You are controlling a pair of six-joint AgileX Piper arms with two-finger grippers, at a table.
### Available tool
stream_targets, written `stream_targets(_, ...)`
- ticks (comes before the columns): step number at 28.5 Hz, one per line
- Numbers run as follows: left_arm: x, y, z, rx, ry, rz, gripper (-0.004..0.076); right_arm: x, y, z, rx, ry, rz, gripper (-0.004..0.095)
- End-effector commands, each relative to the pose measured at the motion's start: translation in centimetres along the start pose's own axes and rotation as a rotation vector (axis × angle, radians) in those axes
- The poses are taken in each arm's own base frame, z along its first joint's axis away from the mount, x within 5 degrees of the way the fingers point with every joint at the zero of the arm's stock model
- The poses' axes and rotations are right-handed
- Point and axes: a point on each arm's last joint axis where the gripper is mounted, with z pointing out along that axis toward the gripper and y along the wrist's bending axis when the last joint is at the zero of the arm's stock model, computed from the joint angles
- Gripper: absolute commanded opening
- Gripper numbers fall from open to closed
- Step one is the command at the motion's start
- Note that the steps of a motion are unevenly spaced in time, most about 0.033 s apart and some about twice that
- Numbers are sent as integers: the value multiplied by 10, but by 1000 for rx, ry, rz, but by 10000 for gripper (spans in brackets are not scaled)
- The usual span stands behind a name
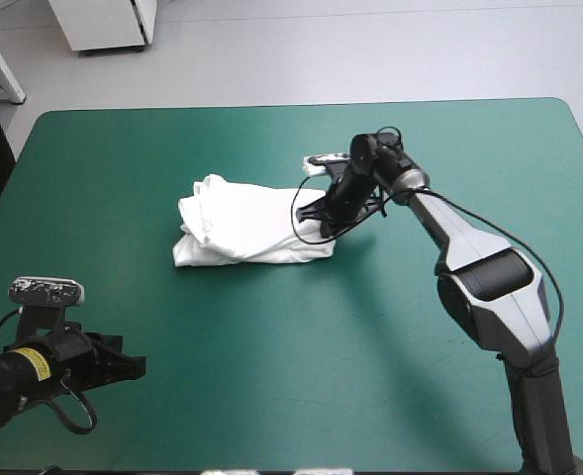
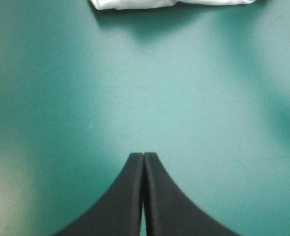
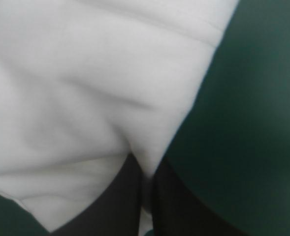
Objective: Fold the cloth
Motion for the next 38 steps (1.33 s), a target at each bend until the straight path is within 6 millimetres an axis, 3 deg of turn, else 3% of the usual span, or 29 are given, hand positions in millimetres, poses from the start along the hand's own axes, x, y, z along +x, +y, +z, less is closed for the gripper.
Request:
stream_targets(1, -8, -2, -4, 14, -58, -29, -9, 4, -50, -50, 122, -46, 48, -17)
stream_targets(4, -8, -2, -4, 15, -58, -46, -9, 25, -115, -70, 206, -20, 173, -17)
stream_targets(7, -9, -2, -4, 12, -59, -42, -9, 44, -151, -82, 219, -6, 255, -17)
stream_targets(13, -9, -2, -4, 12, -59, -42, -9, 91, -213, -121, 294, -2, 407, -17)
stream_targets(19, -9, -2, -4, 12, -59, -42, -9, 148, -259, -155, 363, 9, 572, -16)
stream_targets(23, -9, -2, -4, 13, -63, -42, -9, 185, -278, -173, 379, 7, 683, -16)
stream_targets(26, -9, -1, -4, 10, -68, -41, -9, 202, -286, -186, 382, -17, 739, -17)
stream_targets(34, -9, -1, -4, 6, -69, -39, -9, 200, -282, -193, 323, -82, 755, 0)
stream_targets(36, -9, -1, -4, 6, -69, -39, -9, 201, -282, -193, 319, -76, 758, 60)
stream_targets(38, -9, -1, -4, 6, -69, -39, -9, 201, -279, -197, 325, -88, 760, 190)
